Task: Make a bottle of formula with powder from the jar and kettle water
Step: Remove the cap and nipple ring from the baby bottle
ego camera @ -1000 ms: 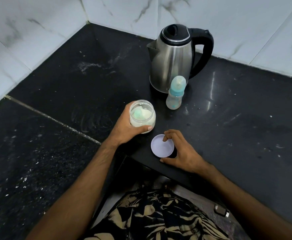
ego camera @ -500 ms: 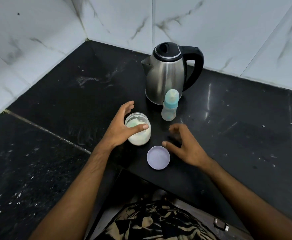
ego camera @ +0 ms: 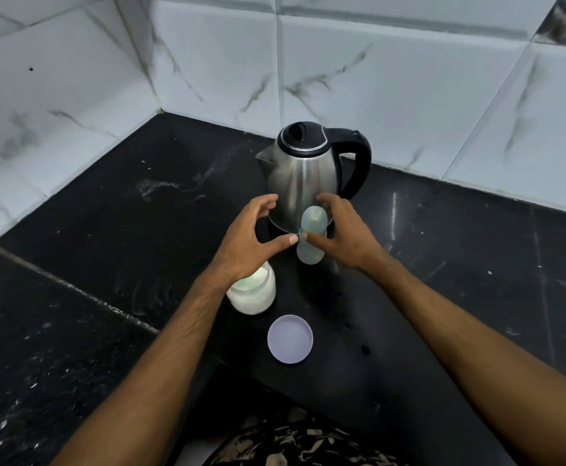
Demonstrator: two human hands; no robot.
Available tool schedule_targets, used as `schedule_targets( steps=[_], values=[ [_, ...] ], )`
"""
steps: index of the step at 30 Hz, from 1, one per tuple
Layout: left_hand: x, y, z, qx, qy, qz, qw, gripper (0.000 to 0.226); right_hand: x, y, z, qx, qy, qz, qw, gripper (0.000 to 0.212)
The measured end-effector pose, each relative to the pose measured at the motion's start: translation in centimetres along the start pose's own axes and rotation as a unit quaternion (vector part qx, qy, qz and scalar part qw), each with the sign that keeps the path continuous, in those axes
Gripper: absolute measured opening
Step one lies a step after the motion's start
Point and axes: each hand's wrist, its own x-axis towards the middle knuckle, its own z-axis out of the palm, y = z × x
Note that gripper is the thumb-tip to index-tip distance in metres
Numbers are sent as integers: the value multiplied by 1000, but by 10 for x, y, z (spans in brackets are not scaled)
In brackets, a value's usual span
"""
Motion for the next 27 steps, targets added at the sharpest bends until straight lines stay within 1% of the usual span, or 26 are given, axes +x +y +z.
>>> schedule_targets(
  steps=[3, 8, 11, 16, 20, 23, 27],
  values=[
    [2, 6, 10, -8, 0, 9, 1000, 72, 6, 1, 3, -33, -29, -18, 999, 62],
    [0, 14, 30, -31, 3, 10, 999, 62, 3, 4, -6, -16, -17, -21, 1000, 55],
    [-6, 15, 50, -40, -1, 15, 999, 65, -7, 4, -20, 6, -4, -13, 1000, 54],
    [-18, 1, 97, -54, -15, -5, 998, 80, -30, 4, -34, -1, -18, 2, 1000, 54],
    [-23, -8, 125, -93, -22, -50, 994, 76, -48, 3, -32, -13, -31, 24, 999, 57],
    [-20, -12, 135, -60, -20, -83, 995, 69, -57, 2, -28, -21, -45, 39, 998, 59],
    [-16, -20, 138, -19, -24, -86, 996, 60, -65, 3, -26, -16, -38, 39, 998, 58]
  ],
)
